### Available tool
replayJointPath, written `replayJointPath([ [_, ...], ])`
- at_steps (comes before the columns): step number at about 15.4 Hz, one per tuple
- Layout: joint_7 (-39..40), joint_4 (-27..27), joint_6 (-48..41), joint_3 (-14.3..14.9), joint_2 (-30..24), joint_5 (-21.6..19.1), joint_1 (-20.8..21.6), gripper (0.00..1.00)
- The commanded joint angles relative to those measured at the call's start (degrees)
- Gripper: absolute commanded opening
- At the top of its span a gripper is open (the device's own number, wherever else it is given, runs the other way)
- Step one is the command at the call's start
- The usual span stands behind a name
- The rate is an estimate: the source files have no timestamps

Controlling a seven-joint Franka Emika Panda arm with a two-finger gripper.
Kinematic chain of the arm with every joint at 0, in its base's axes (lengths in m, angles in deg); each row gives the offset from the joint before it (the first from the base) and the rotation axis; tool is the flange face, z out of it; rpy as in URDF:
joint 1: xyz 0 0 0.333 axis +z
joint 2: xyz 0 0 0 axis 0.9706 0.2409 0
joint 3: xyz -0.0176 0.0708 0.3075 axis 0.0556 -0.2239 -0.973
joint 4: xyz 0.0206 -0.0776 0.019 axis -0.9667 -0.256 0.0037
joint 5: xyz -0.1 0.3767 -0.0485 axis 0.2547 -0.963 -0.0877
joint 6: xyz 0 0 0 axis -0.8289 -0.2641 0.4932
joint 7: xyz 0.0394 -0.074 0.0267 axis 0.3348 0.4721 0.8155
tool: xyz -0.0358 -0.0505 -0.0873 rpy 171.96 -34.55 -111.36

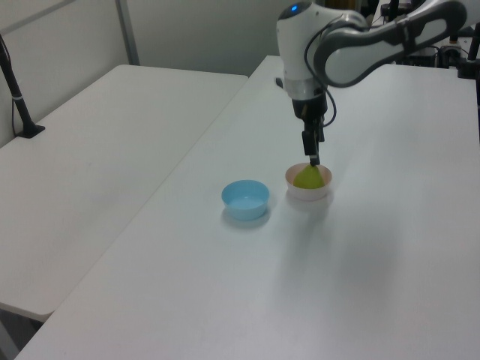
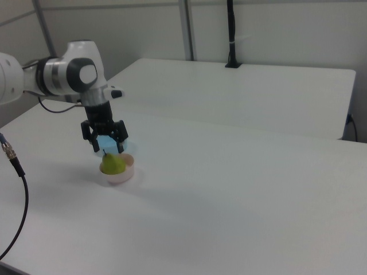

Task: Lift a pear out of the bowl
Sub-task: 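Lower the gripper into the pink bowl and close it on the pear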

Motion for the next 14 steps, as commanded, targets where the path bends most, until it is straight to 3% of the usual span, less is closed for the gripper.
replayJointPath([
  [1, -0.5, -1.0, 3.2, 0.0, 2.0, 1.6, 0.2, 1.00],
  [8, -0.5, -2.9, 8.2, 0.0, 4.3, 3.1, 1.1, 0.93],
  [10, -0.2, -3.3, 8.5, -0.2, 4.3, 3.8, 1.1, 0.86],
  [14, 0.5, -3.4, 9.3, -0.9, 5.2, 4.7, 0.9, 0.57],
])
